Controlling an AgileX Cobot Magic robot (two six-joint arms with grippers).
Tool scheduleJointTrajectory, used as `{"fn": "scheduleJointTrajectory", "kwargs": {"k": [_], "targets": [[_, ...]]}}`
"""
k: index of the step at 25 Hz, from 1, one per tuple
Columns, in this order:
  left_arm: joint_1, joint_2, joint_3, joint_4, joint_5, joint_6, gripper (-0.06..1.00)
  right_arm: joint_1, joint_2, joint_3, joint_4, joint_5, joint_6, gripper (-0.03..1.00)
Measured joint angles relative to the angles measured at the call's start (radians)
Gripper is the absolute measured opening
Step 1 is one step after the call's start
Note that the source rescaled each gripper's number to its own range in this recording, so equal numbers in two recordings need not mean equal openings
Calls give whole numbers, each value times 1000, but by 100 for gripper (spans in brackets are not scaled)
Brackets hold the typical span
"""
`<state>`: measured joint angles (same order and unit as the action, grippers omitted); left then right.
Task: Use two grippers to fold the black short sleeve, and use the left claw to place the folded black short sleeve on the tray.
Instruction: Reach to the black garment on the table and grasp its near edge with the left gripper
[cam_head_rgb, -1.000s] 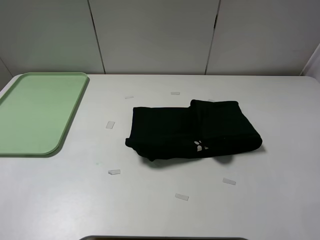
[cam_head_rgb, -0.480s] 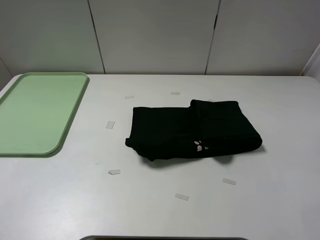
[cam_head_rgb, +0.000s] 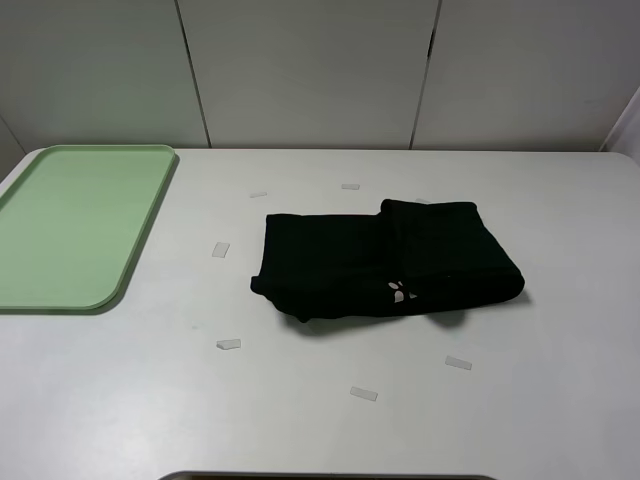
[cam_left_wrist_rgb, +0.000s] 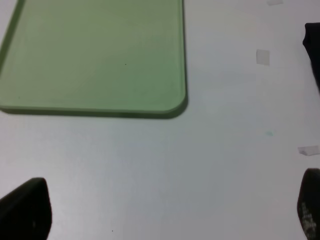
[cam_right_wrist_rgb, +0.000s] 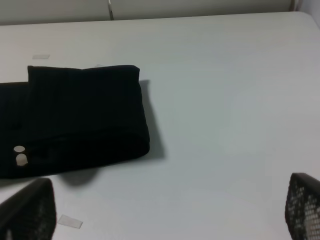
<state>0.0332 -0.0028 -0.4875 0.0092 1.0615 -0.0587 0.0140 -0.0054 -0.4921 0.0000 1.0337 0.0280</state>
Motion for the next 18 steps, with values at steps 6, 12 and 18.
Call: {"fn": "scheduleJointTrajectory", "kwargs": {"k": [6, 12, 18], "targets": [[0, 74, -40, 20, -16, -15, 98, 0, 0, 0, 0, 0, 0, 100], [0, 395, -127, -60, -98, -15, 98, 0, 0, 0, 0, 0, 0, 100], [0, 772, -187, -251, -219, 91, 98, 0, 0, 0, 0, 0, 0, 100]]}}
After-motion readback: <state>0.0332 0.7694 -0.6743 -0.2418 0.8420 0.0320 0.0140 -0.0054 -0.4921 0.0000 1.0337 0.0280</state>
